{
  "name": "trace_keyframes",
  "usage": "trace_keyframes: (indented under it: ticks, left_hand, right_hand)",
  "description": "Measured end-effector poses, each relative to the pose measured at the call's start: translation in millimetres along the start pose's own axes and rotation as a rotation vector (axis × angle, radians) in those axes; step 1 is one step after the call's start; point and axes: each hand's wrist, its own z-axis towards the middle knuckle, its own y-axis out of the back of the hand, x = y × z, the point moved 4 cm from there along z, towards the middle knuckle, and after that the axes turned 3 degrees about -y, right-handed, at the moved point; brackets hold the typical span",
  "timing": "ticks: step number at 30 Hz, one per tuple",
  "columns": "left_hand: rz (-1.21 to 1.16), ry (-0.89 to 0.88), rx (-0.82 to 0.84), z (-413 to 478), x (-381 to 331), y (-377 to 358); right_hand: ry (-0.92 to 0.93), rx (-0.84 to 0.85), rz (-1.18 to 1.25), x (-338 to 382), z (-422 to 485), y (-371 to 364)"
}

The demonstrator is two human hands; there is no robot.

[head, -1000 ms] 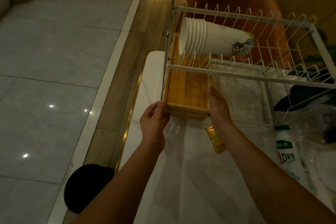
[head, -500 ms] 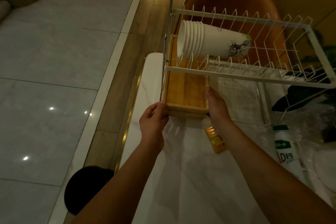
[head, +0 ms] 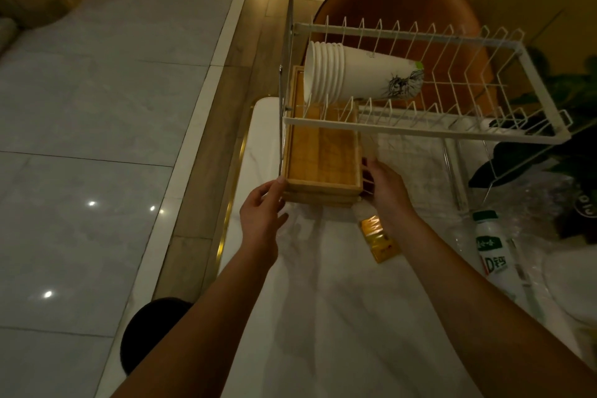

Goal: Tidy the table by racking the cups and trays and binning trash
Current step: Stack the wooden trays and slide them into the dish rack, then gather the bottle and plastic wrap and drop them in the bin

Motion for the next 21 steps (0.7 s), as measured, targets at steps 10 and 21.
trace_keyframes:
  ticks: [10, 21]
  left_hand:
    - [0.698, -0.262, 0.162, -75.7, 80.2, 29.1]
    - [1.489, -0.644, 0.595, -112.5, 133.6, -85.5]
  right_hand:
    - [0.019, -0.21, -0.317, -84.8, -118.9, 96.3]
    - [0.04, -0.628, -1.084, -86.1, -134.2, 260.0]
